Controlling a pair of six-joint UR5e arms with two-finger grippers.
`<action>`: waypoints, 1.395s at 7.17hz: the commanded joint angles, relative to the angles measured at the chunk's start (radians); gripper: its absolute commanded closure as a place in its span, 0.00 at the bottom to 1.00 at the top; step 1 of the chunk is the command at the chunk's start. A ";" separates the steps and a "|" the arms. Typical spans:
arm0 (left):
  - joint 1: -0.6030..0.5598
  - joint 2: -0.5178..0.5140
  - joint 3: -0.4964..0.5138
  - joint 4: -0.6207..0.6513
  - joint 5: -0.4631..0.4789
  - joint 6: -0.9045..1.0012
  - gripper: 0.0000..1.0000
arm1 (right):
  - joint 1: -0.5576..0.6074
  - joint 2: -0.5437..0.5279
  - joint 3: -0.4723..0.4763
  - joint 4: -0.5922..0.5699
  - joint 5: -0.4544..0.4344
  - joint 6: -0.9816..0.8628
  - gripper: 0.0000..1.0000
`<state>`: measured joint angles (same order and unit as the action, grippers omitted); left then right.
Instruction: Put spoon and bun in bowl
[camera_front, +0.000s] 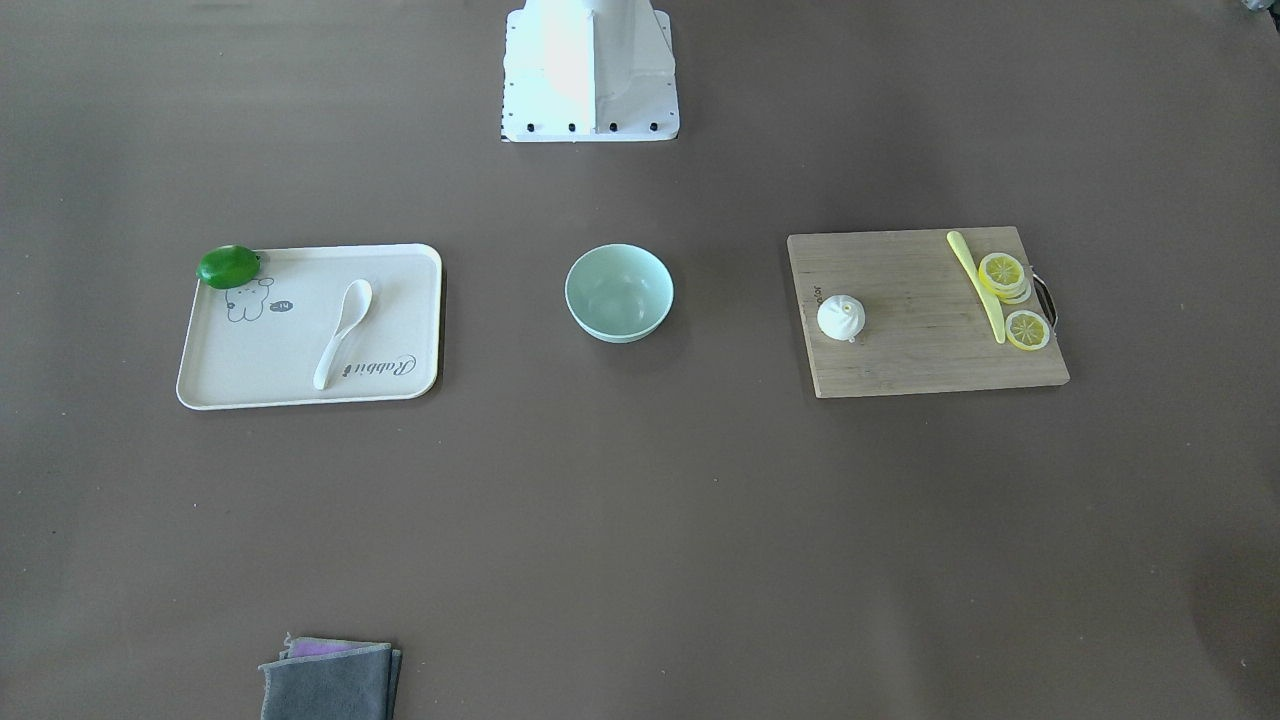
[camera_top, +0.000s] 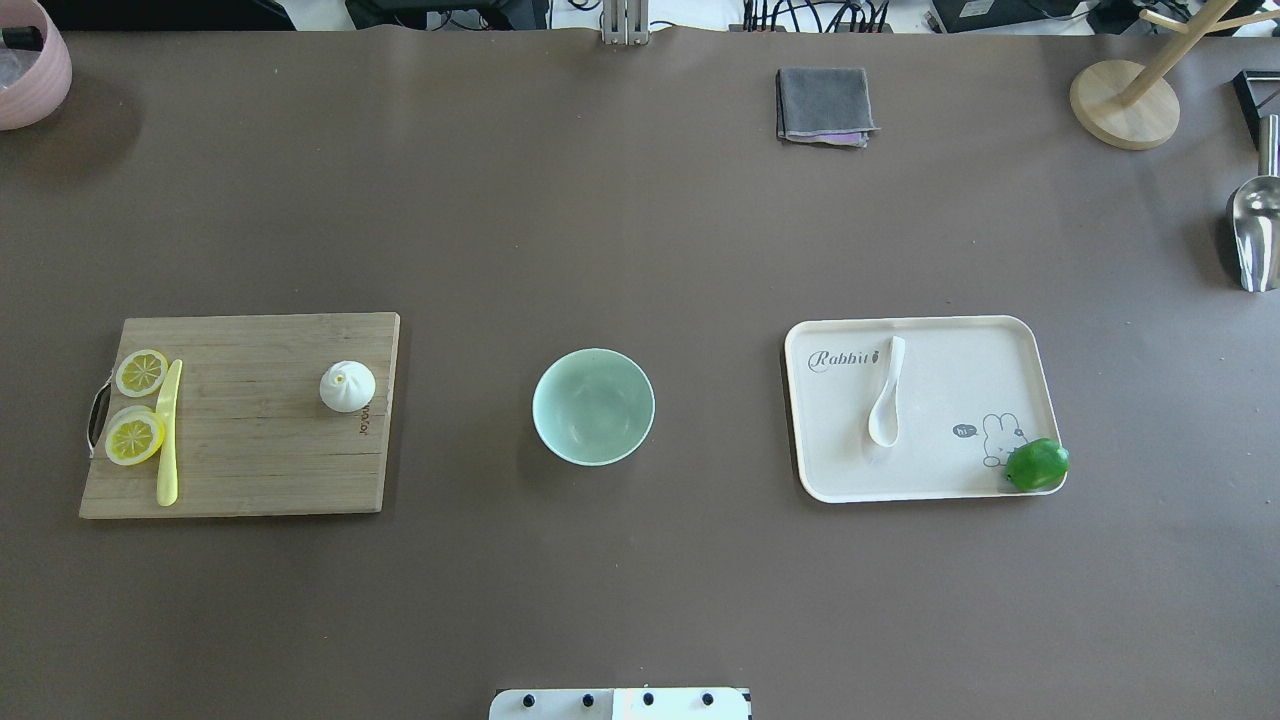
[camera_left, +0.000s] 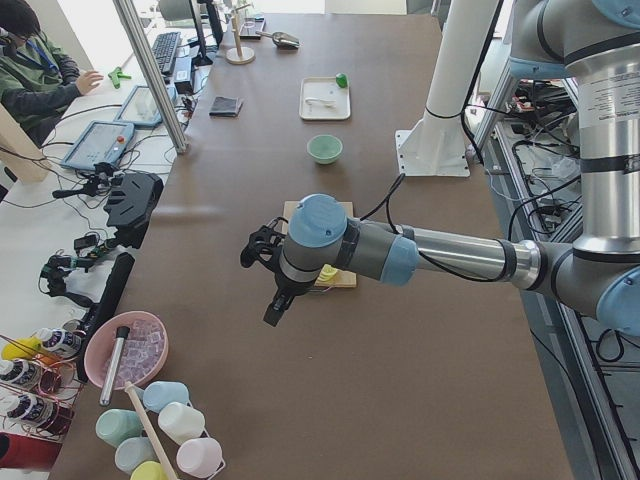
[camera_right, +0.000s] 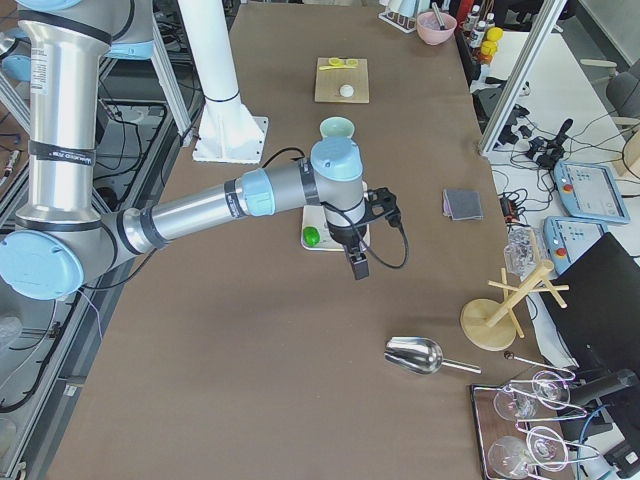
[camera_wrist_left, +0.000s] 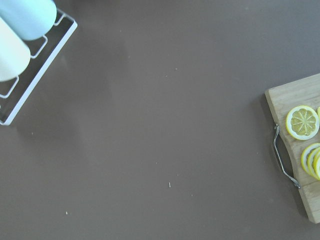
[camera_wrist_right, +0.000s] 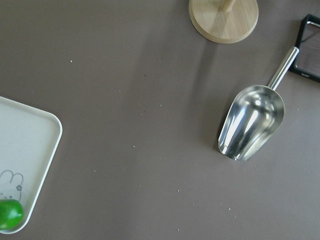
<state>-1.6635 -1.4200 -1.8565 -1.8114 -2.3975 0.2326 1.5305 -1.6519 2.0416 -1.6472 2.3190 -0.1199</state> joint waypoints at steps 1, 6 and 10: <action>0.001 -0.019 0.034 -0.098 0.000 -0.076 0.02 | 0.000 0.020 0.006 0.001 0.063 -0.003 0.00; 0.022 -0.014 0.065 -0.183 -0.003 -0.102 0.02 | -0.354 0.001 -0.006 0.391 -0.054 0.772 0.00; 0.022 -0.010 0.065 -0.184 -0.003 -0.101 0.02 | -0.862 0.131 -0.085 0.489 -0.578 1.285 0.04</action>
<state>-1.6416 -1.4312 -1.7911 -1.9950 -2.4007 0.1307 0.8045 -1.5882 2.0074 -1.1640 1.8863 1.0435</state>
